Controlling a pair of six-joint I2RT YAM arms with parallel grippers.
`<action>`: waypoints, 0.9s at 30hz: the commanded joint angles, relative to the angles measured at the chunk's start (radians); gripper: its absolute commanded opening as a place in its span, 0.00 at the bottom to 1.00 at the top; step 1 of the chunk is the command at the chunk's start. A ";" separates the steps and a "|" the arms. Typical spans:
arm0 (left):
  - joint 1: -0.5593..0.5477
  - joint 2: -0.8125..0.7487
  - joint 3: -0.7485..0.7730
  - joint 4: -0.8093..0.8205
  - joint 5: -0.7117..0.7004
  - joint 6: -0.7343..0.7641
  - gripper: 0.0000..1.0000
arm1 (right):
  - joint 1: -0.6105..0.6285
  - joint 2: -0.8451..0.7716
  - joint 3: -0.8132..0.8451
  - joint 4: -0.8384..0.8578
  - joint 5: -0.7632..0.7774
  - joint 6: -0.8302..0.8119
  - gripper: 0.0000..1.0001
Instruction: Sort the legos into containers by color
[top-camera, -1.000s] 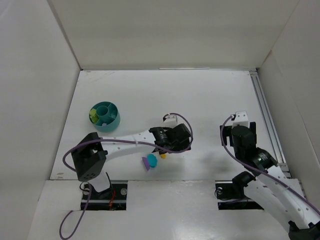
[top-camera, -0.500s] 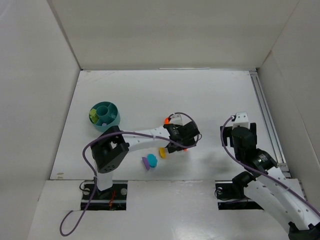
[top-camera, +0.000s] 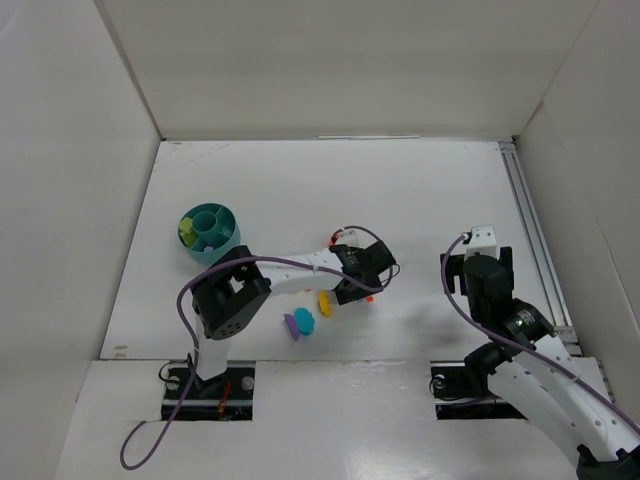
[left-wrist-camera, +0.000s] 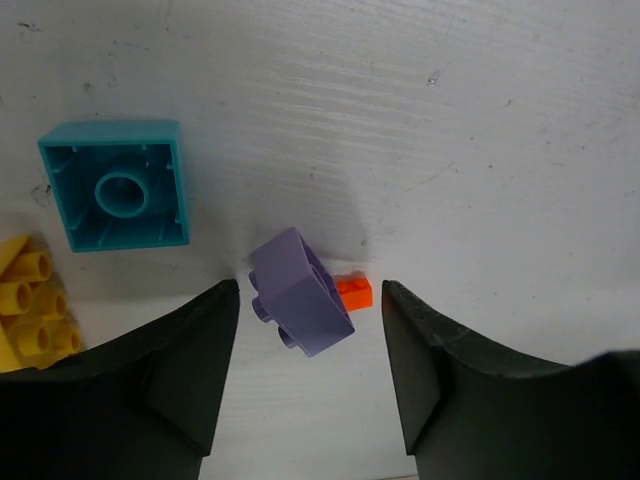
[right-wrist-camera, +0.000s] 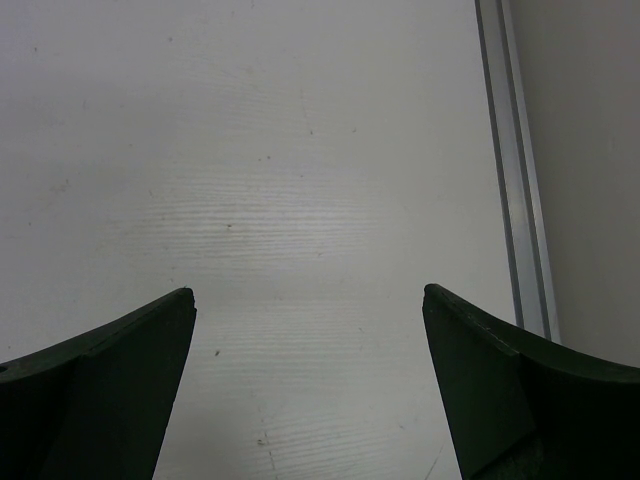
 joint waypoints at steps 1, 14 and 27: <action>-0.002 -0.015 0.005 -0.006 0.010 -0.001 0.54 | -0.004 -0.008 0.005 0.043 0.015 -0.005 1.00; -0.002 -0.035 0.014 -0.043 -0.048 -0.001 0.21 | -0.004 -0.008 0.005 0.043 0.006 -0.005 1.00; 0.161 -0.399 -0.062 -0.328 -0.350 -0.123 0.16 | -0.004 -0.017 -0.004 0.052 -0.003 -0.014 1.00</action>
